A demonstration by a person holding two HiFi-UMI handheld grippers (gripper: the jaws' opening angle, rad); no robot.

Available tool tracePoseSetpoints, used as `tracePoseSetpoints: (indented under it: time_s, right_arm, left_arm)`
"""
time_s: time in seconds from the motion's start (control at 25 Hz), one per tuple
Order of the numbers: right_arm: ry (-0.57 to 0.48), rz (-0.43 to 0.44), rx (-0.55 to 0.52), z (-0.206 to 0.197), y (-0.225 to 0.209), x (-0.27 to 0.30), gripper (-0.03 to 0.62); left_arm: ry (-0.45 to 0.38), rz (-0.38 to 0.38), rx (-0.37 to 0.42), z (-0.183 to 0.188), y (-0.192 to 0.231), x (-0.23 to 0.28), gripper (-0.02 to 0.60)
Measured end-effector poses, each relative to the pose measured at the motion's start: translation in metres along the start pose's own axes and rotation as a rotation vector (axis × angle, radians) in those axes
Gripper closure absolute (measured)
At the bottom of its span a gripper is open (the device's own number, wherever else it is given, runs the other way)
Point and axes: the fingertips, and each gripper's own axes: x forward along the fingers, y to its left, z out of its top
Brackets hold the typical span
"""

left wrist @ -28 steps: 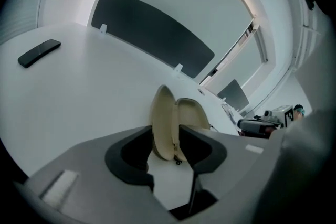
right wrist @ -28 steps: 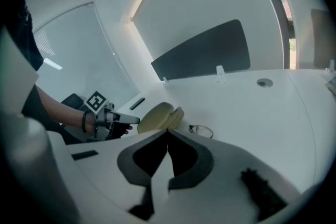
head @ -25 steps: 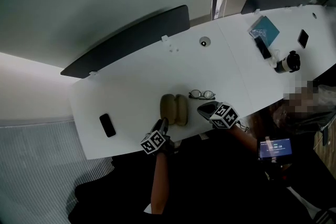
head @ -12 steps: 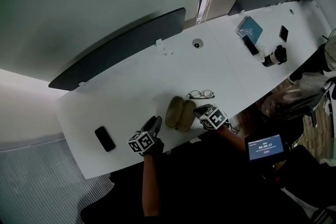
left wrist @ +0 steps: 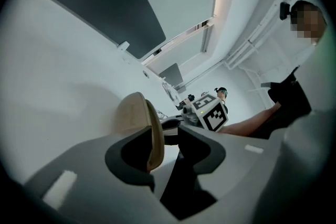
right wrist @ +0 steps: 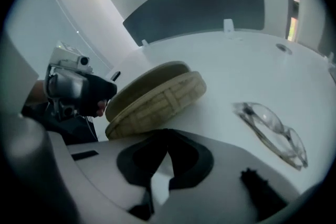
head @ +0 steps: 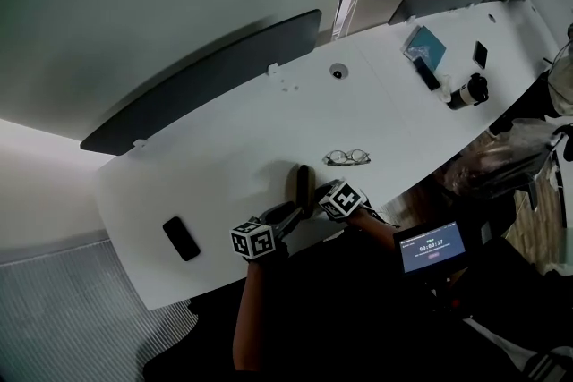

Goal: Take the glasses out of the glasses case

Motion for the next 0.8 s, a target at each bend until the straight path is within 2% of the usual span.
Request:
tracePoseSetpoints:
  time_s: [0.08, 0.12, 0.16, 0.28, 0.36, 0.48, 0.56, 0.64, 0.72, 0.8]
  right_arm:
    - [0.032, 0.008, -0.056, 0.009, 0.007, 0.015, 0.585]
    - [0.045, 0.014, -0.069, 0.011, 0.009, 0.021, 0.585]
    - [0.055, 0.022, -0.068, 0.012, 0.010, 0.025, 0.585]
    - [0.049, 0.033, -0.033, 0.013, 0.005, 0.025, 0.585]
    - [0.023, 0.017, -0.002, 0.014, -0.005, 0.014, 0.585]
    - [-0.080, 0.023, 0.048, 0.026, -0.015, -0.015, 0.585]
    - [-0.182, 0.059, 0.080, 0.040, -0.016, -0.038, 0.585]
    - [-0.290, 0.107, 0.096, 0.055, -0.013, -0.061, 0.585]
    - [-0.376, 0.144, 0.070, 0.068, -0.007, -0.083, 0.585]
    - [-0.427, 0.171, 0.012, 0.077, 0.001, -0.101, 0.585]
  left_arm:
    - [-0.019, 0.021, -0.002, -0.001, -0.001, -0.002, 0.438]
    - [-0.040, 0.035, -0.026, -0.001, 0.003, -0.003, 0.452]
    - [-0.071, 0.048, -0.063, 0.000, 0.009, -0.003, 0.469]
    - [-0.177, 0.072, -0.159, 0.009, 0.023, -0.003, 0.577]
    - [-0.207, 0.076, -0.165, 0.013, 0.023, 0.000, 0.577]
    - [-0.220, 0.078, -0.142, 0.019, 0.017, 0.005, 0.571]
    - [-0.266, 0.044, -0.146, 0.033, 0.007, 0.001, 0.537]
    - [-0.331, -0.003, -0.143, 0.050, -0.008, -0.009, 0.529]
    - [-0.376, -0.029, -0.098, 0.062, -0.021, -0.020, 0.531]
    - [-0.383, -0.026, -0.018, 0.070, -0.032, -0.031, 0.531]
